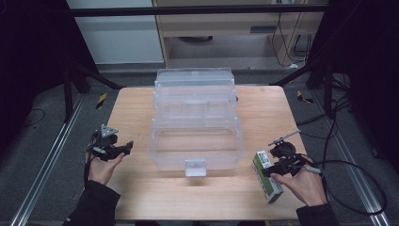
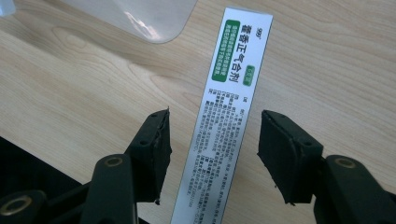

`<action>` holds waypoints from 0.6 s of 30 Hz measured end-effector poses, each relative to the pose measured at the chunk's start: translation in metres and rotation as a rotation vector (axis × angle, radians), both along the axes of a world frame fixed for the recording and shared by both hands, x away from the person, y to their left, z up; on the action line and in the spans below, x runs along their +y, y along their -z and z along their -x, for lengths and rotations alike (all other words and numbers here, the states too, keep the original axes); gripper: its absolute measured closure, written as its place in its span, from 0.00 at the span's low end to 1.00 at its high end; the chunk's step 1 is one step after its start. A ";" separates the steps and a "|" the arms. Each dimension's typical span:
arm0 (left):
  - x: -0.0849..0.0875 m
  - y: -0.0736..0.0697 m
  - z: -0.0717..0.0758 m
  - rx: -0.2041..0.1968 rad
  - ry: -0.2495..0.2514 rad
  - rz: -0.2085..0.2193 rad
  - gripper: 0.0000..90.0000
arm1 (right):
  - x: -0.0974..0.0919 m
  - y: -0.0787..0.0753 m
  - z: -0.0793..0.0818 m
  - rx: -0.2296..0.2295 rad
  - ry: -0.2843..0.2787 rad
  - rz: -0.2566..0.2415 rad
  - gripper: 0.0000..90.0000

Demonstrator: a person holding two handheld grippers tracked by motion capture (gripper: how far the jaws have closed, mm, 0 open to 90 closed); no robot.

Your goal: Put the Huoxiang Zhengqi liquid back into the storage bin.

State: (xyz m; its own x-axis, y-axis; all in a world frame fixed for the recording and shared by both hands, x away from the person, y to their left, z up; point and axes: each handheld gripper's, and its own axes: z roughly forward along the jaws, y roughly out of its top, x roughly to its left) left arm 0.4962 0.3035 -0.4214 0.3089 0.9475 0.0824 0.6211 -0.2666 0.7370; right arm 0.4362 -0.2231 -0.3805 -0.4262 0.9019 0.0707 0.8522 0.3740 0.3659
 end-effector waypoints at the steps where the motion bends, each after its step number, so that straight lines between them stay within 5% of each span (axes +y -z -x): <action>1: 0.000 0.000 0.000 0.001 0.001 0.000 0.37 | 0.000 0.001 0.000 0.006 0.000 0.003 0.49; 18: -0.002 0.002 -0.001 0.009 0.004 -0.006 0.37 | 0.003 0.008 -0.006 0.042 0.012 0.035 0.56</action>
